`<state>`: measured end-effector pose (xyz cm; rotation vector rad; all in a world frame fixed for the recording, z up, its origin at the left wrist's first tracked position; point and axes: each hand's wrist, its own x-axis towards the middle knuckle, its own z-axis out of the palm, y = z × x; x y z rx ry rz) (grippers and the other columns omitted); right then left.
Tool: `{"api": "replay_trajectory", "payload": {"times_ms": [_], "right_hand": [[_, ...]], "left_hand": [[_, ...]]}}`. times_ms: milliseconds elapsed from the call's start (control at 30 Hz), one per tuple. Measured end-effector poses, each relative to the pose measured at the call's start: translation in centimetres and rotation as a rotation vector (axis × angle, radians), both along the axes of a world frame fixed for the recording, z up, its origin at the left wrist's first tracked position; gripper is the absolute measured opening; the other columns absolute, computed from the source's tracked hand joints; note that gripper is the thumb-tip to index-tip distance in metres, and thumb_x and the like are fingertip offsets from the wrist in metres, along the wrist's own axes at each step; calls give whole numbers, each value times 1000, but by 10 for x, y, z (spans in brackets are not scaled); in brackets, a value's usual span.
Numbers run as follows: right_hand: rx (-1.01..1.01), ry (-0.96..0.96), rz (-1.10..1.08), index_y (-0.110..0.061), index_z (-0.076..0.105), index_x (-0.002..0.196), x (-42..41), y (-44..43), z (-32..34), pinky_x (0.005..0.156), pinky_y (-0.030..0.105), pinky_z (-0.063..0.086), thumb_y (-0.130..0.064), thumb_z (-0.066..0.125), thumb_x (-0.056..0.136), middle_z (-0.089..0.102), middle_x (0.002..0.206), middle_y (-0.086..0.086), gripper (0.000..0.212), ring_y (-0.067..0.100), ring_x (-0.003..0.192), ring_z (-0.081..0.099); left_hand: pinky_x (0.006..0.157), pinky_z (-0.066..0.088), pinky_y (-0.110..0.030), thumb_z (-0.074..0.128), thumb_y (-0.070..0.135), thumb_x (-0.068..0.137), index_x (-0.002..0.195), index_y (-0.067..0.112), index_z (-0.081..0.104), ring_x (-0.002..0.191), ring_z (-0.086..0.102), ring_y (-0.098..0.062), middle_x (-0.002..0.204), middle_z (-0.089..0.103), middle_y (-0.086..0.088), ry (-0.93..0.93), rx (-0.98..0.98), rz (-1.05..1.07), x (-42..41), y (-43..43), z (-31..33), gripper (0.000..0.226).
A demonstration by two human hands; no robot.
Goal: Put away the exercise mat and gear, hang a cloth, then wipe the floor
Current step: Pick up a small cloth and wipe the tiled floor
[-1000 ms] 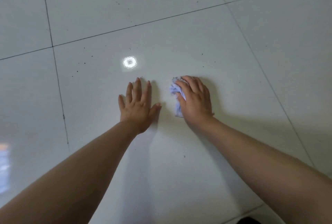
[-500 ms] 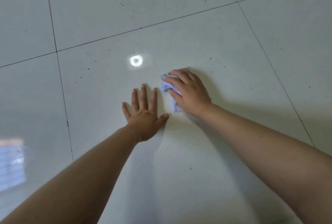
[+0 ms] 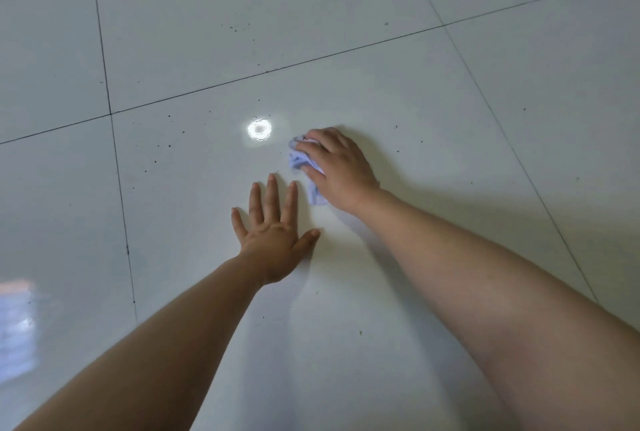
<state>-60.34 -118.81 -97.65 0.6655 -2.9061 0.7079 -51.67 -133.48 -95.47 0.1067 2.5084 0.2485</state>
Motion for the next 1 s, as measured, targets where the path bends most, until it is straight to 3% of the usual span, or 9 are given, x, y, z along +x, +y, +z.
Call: {"api": "replay_trajectory", "payload": {"times_ms": [300,467,600,733,1000], "right_hand": [[25,3,-243,-17,62,117,43,95,-1,91,38,44,-30,44,84,59,118,6,40,30,109,54],[16,-32,-455,-17,61,117,66,111,1,94,37,39,-31,43,85,58,122,5,39,30,114,51],[-7,-24,-302,-18,61,117,97,75,-1,94,35,32,-25,49,83,58,121,6,36,27,114,47],[13,-10,-67,-19,63,113,124,33,-4,90,36,37,-30,47,86,59,118,4,33,26,112,49],[-63,-2,-224,-16,65,109,99,-10,-4,89,33,37,-26,47,83,61,115,5,33,29,106,55]], "left_hand": [[112,-9,-53,31,57,92,146,37,-12,141,-25,-19,154,-27,2,221,69,71,14,-5,-2,72],[113,-5,-53,27,53,94,147,34,-9,143,-20,-22,156,-22,-1,182,24,37,17,7,1,66],[114,-1,-52,28,52,94,148,33,-7,144,-16,-23,157,-18,-2,180,26,26,17,2,1,67],[114,6,-47,35,52,93,149,32,-2,145,-6,-23,158,-11,-3,234,46,-51,23,-22,5,70],[115,-2,-49,28,57,92,148,27,-10,144,-17,-20,156,-21,-2,214,-72,154,74,-109,9,74]]}}
